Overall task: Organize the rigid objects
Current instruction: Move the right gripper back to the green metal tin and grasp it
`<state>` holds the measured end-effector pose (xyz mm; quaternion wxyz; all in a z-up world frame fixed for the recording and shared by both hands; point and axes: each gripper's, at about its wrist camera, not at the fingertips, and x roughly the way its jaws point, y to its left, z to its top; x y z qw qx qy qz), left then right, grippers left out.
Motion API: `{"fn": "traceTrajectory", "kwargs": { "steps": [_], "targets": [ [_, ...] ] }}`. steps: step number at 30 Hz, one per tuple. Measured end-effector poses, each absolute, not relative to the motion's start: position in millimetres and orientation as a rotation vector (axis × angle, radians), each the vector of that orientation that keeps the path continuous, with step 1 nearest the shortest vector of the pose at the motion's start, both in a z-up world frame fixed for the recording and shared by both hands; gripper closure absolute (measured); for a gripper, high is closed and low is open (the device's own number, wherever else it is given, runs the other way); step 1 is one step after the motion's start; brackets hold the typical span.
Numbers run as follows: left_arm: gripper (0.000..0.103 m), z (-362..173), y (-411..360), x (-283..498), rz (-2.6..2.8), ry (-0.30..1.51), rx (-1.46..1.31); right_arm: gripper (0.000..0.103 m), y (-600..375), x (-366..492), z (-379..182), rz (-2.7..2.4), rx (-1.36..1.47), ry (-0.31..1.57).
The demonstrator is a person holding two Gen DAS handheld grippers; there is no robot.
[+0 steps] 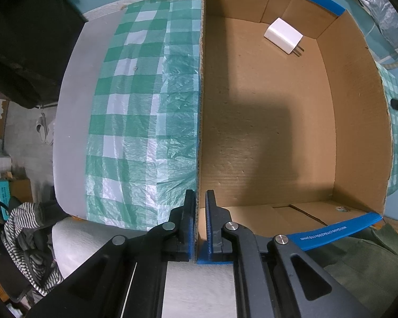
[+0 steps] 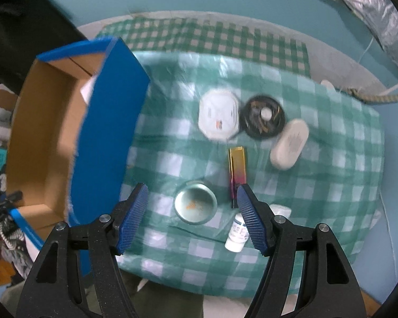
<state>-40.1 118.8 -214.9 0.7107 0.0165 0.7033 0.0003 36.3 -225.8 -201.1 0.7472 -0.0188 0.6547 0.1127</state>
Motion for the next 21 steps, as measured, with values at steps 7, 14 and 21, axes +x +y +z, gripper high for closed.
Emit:
{"fn": "traceTrajectory", "kwargs": {
  "steps": [7, 14, 21],
  "targets": [
    [0.096, -214, 118, -40, 0.001, 1.557, 0.04, 0.033, -229, 33, -227, 0.234, -0.042, 1.444],
    [0.096, -215, 118, -41, 0.001, 1.557, 0.04, 0.033, -227, 31, -243, 0.22, -0.06, 1.436],
    [0.096, -216, 118, -39, 0.001, 1.558, 0.037, 0.042, -221, 30, -254, 0.217, -0.077, 1.442]
  ]
}}
